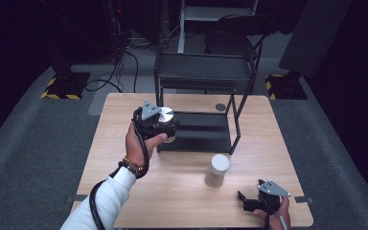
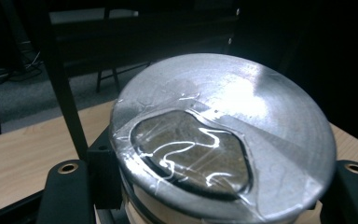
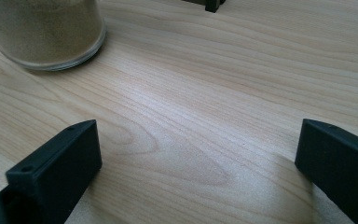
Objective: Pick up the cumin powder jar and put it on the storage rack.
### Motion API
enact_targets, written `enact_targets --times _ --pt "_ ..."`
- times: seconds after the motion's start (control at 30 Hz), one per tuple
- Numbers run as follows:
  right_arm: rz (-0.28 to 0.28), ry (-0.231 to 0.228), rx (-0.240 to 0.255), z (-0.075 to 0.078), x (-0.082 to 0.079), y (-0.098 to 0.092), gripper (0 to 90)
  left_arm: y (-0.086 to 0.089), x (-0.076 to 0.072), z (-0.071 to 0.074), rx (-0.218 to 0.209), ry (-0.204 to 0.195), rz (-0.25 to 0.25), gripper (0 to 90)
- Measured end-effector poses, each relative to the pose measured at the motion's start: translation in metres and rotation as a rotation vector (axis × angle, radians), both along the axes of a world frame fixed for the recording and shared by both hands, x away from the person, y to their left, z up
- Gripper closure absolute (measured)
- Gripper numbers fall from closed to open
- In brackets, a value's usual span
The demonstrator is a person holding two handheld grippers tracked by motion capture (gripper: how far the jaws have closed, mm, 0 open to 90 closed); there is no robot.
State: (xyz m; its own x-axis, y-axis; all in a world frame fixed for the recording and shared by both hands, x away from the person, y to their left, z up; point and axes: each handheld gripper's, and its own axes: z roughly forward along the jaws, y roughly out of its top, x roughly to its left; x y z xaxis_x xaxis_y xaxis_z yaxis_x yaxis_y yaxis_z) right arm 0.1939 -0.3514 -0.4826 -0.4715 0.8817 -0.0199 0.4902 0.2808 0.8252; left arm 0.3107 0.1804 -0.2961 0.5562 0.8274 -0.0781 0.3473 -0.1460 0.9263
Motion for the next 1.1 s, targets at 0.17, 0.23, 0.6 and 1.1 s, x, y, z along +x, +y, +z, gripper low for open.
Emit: enact_targets --times 0.17,0.23,0.6,1.1 --pt "-0.003 -0.001 0.000 0.000 0.000 0.000 0.0 -0.003 0.009 0.019 0.005 -0.018 -0.020 31.5" --pt "-0.004 0.000 0.001 0.000 0.000 0.000 0.0 -0.003 0.013 0.026 -0.003 -0.021 -0.027 31.5" --pt "-0.005 0.001 0.001 0.000 0.000 0.000 0.0 0.002 0.028 0.067 -0.032 -0.054 -0.043 31.5" --pt "-0.007 0.001 0.000 0.000 0.000 0.001 0.0 -0.001 0.043 0.108 -0.036 -0.096 -0.058 31.5"
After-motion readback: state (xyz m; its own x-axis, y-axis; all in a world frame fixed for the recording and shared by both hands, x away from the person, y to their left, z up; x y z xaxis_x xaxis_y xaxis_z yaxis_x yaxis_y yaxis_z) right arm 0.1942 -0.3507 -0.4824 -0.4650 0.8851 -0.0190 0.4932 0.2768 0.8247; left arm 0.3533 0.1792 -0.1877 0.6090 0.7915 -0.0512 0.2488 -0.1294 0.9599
